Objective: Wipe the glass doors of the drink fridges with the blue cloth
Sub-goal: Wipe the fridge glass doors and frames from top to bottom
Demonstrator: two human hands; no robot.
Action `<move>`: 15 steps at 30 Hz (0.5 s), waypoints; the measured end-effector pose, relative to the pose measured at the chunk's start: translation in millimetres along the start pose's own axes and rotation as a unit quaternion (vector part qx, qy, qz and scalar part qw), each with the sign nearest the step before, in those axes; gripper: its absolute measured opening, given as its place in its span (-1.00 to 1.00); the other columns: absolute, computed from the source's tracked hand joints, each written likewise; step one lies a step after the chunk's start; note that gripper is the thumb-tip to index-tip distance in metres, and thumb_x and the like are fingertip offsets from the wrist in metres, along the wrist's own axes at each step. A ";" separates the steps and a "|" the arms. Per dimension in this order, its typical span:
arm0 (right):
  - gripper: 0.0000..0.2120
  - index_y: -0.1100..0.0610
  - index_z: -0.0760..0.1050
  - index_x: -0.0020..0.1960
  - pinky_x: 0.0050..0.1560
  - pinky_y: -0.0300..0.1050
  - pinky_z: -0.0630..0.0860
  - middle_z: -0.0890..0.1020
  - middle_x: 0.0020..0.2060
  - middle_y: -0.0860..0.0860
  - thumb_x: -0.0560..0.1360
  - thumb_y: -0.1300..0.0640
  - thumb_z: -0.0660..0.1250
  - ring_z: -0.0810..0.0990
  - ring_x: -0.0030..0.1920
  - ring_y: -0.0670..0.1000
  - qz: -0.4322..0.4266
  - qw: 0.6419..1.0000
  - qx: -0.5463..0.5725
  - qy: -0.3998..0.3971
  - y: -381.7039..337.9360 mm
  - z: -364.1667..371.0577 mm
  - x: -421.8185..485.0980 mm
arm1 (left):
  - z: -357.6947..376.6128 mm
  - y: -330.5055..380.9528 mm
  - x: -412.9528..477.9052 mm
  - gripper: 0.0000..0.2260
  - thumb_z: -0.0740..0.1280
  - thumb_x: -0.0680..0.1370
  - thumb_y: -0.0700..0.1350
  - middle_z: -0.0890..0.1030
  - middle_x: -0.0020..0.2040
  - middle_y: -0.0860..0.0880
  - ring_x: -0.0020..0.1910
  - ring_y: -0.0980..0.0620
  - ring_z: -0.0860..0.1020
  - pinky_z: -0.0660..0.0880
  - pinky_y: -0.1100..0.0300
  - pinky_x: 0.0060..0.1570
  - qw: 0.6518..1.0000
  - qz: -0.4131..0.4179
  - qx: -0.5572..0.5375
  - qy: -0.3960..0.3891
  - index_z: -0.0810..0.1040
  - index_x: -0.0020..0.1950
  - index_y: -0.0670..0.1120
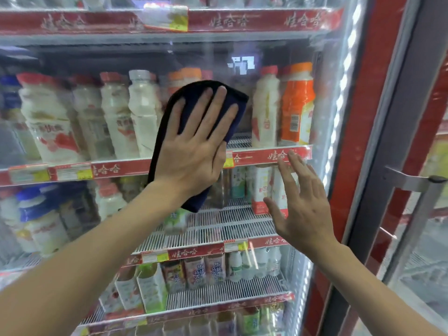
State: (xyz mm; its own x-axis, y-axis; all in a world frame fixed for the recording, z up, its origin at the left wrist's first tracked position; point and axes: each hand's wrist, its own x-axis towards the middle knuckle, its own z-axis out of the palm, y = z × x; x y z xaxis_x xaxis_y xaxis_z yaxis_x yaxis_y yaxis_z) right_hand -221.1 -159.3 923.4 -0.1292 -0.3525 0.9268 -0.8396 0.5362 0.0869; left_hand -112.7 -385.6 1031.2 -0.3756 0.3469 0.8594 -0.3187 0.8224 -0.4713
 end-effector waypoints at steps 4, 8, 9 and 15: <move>-0.30 0.26 0.25 0.60 0.64 0.04 0.09 0.26 0.59 0.19 0.61 -0.08 0.35 0.24 0.60 0.17 -0.004 1.000 -0.005 -0.006 3.7 -1.1 -0.2 | 12.1 46.3 -47.6 -0.43 0.07 0.70 0.03 0.04 0.70 -0.13 0.68 -0.12 0.03 -0.10 -0.20 0.62 0.999 0.026 -0.032 -0.025 0.07 0.69 -0.06; -0.41 0.23 0.35 0.56 0.54 0.07 0.33 0.32 0.57 0.16 0.60 0.04 0.36 0.37 0.53 0.16 -0.007 1.000 0.018 0.014 19.5 -13.6 -6.4 | 20.1 78.9 -92.2 -0.42 0.15 0.68 0.05 0.14 0.68 -0.11 0.64 -0.11 0.16 -0.05 -0.15 0.63 0.992 0.104 -0.020 -0.064 0.15 0.68 -0.06; -0.43 0.23 0.38 0.54 0.49 0.10 0.39 0.36 0.55 0.18 0.59 0.07 0.38 0.41 0.50 0.18 0.003 1.000 0.010 0.026 28.4 -18.6 -11.2 | 19.5 79.3 -93.9 -0.43 0.16 0.68 0.05 0.15 0.68 -0.11 0.64 -0.10 0.16 -0.05 -0.14 0.63 0.992 0.110 -0.014 -0.067 0.16 0.68 -0.06; -0.31 0.26 0.37 0.54 0.39 0.23 0.48 0.42 0.50 0.22 0.55 -0.07 0.49 0.45 0.47 0.22 0.020 0.999 -0.035 0.001 78.2 -33.1 -31.4 | 12.2 64.6 -27.8 -0.44 0.10 0.69 0.00 0.10 0.69 -0.09 0.67 -0.07 0.09 -0.06 -0.12 0.63 0.992 0.108 -0.027 -0.053 0.11 0.69 -0.03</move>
State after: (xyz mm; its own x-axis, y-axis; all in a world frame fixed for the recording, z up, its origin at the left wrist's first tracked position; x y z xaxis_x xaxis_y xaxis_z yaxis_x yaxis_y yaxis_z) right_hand -265.2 -81.0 913.2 -0.1610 -0.3287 0.9306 -0.7949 0.6021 0.0752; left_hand -133.5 -347.6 974.4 -0.5199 0.4712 0.7125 -0.1741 0.7581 -0.6284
